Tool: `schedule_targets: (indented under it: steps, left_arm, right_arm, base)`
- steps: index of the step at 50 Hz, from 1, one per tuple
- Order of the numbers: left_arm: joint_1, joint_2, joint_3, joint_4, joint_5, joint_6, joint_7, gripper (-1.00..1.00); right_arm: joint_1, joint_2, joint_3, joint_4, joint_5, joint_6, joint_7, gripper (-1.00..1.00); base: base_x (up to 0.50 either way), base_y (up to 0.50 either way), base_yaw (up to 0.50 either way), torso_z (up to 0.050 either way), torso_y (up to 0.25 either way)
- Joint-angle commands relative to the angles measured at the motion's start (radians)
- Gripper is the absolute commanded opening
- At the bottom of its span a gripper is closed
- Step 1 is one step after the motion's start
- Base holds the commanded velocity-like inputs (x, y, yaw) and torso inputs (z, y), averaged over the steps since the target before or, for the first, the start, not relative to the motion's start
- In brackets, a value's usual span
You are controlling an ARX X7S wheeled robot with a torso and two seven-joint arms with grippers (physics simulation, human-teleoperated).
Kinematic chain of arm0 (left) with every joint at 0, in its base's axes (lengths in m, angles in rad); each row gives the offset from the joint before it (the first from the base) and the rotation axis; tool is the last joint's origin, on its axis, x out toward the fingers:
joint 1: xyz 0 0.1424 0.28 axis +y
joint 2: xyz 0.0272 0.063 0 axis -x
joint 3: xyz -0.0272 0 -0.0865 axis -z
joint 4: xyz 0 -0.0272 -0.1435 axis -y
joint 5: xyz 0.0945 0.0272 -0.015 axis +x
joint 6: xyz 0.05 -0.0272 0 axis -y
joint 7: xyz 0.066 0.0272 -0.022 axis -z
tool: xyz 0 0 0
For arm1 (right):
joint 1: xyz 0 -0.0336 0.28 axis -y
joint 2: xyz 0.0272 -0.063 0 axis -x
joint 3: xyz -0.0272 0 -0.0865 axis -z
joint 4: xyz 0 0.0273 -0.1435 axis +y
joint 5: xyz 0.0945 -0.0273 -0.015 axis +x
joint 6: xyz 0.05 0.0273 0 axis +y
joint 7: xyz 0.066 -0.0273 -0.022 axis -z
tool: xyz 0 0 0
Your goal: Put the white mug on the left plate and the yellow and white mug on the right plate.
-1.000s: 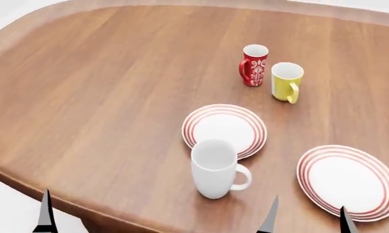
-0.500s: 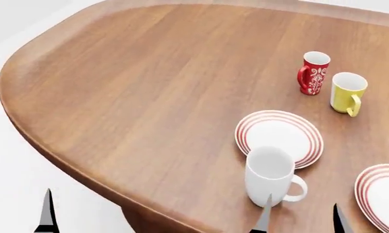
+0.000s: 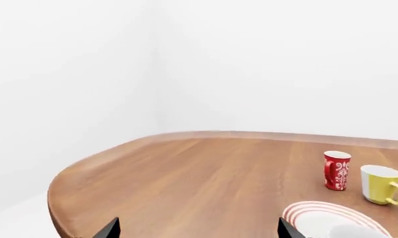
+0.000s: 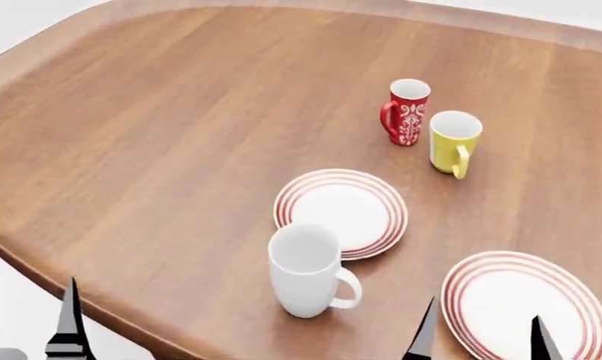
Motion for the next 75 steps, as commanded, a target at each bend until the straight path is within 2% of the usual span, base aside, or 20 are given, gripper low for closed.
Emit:
schedule_targets:
  steps: [1,16,18,22,31,33,49,54,62,75]
  left_arm:
    - [-0.059,-0.017,-0.009,0.003,-0.05,-0.041,0.005,1.0]
    - [-0.065,-0.031,-0.07,0.052,-0.165,-0.133,-0.021,1.0]
    - [-0.053,-0.031,-0.059,0.048,-0.108,-0.069,-0.037,1.0]
    - [-0.023,-0.035,-0.064,0.067,-0.106,-0.048,-0.045,1.0]
    - [0.031,-0.049,-0.063,0.113,-0.08,-0.023,-0.067,1.0]
    - [0.037,-0.055,-0.07,0.13,-0.115,-0.042,-0.057,1.0]
    - [-0.05,-0.047,-0.074,0.065,-0.141,-0.082,-0.086,1.0]
    - [-0.069,-0.067,-0.091,0.077,-0.219,-0.185,-0.072,1.0]
    - [-0.042,-0.067,-0.093,0.071,-0.183,-0.107,-0.074,1.0]
    - [-0.063,-0.07,-0.088,0.084,-0.189,-0.12,-0.089,1.0]
  right_arm:
    - [-0.014,-0.003,0.025,-0.014,0.024,-0.027,0.021,1.0]
    - [-0.032,0.013,0.038,-0.027,0.024,-0.011,0.056,1.0]
    - [-0.037,0.014,0.039,-0.033,0.025,-0.011,0.059,1.0]
    - [-0.069,0.016,0.042,-0.049,0.027,-0.026,0.06,1.0]
    - [-0.132,0.021,0.042,-0.099,0.027,-0.041,0.071,1.0]
    - [-0.138,0.019,0.043,-0.099,0.024,-0.061,0.069,1.0]
    - [-0.077,0.029,0.061,-0.047,0.075,-0.068,0.068,1.0]
    - [-0.065,0.033,0.055,-0.036,0.073,-0.055,0.075,1.0]
    - [-0.087,0.035,0.055,-0.034,0.066,-0.075,0.08,1.0]
    - [-0.066,0.054,0.062,-0.011,0.081,-0.069,0.08,1.0]
  base:
    - [0.18,-0.47,0.0,0.0,0.0]
    - [0.13,0.0,0.0,0.0,0.0]
    - [0.43,0.28,0.0,0.0,0.0]
    - [0.43,0.28,0.0,0.0,0.0]
    - [0.41,0.28,0.0,0.0,0.0]
    - [0.0,0.0,0.0,0.0,0.0]
    - [0.14,-0.38,0.0,0.0,0.0]
    - [0.0,0.0,0.0,0.0,0.0]
    - [0.39,0.23,0.0,0.0,0.0]
    - [0.36,0.22,0.0,0.0,0.0]
